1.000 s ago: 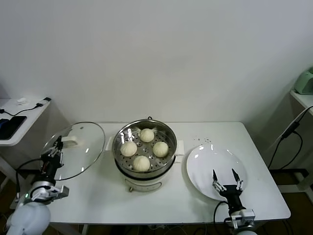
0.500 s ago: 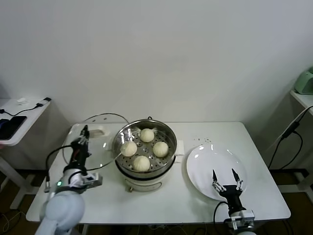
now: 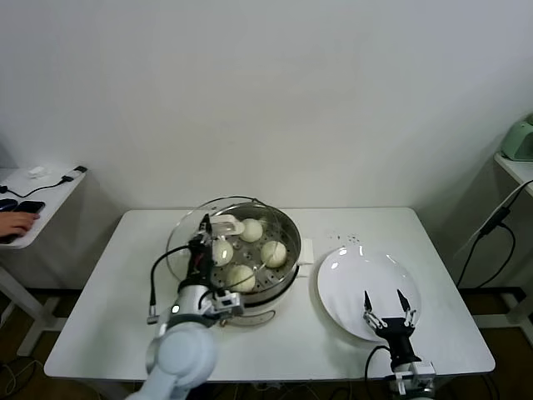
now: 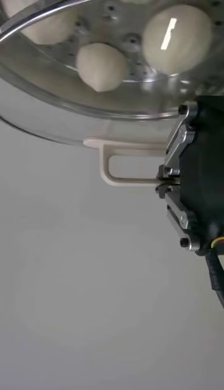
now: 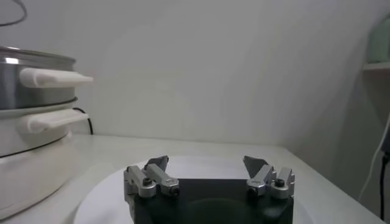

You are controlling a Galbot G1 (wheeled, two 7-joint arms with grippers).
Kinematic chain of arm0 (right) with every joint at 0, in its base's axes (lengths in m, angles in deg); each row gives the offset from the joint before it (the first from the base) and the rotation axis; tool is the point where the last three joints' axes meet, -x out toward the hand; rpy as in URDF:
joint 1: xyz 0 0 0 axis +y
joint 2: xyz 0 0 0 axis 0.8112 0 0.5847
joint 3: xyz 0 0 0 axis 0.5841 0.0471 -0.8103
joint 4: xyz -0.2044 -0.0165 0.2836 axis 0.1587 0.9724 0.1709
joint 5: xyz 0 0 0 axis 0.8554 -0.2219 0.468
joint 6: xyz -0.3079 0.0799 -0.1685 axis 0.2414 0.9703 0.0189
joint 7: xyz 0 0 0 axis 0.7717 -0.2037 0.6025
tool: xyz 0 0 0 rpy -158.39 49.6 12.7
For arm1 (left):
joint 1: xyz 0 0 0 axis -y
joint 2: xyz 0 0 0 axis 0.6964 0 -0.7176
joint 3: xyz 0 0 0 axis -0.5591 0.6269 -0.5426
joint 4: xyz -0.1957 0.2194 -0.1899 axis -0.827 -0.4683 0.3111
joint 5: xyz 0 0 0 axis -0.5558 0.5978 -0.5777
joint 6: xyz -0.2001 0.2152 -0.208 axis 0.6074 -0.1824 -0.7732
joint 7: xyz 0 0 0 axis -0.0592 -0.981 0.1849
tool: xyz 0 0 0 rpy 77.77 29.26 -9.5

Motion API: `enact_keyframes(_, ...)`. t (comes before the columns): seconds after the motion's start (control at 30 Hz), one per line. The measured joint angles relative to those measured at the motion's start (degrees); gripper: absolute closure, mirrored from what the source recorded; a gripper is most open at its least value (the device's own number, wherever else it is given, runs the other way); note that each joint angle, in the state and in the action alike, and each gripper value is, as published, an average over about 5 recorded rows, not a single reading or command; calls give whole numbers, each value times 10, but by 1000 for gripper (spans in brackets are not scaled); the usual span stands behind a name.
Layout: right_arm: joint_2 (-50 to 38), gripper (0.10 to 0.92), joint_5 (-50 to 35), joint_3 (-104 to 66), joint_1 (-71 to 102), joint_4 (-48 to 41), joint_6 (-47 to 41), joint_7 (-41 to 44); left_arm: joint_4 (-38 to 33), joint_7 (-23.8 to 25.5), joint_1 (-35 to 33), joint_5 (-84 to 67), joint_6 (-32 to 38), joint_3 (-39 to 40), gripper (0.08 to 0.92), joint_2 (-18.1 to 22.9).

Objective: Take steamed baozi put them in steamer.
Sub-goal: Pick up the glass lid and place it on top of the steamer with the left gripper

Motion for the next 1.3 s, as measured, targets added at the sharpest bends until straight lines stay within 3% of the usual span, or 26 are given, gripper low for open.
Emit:
enact_keyframes(0.47, 1, 203, -6, -10, 5, -2, 10, -6, 80, -18, 34, 67, -13, 52, 862, 55)
enact_keyframes(1.3, 12, 203, 6, -10, 4, -3, 19, -8, 131, -35, 37, 74, -8, 46, 859, 52)
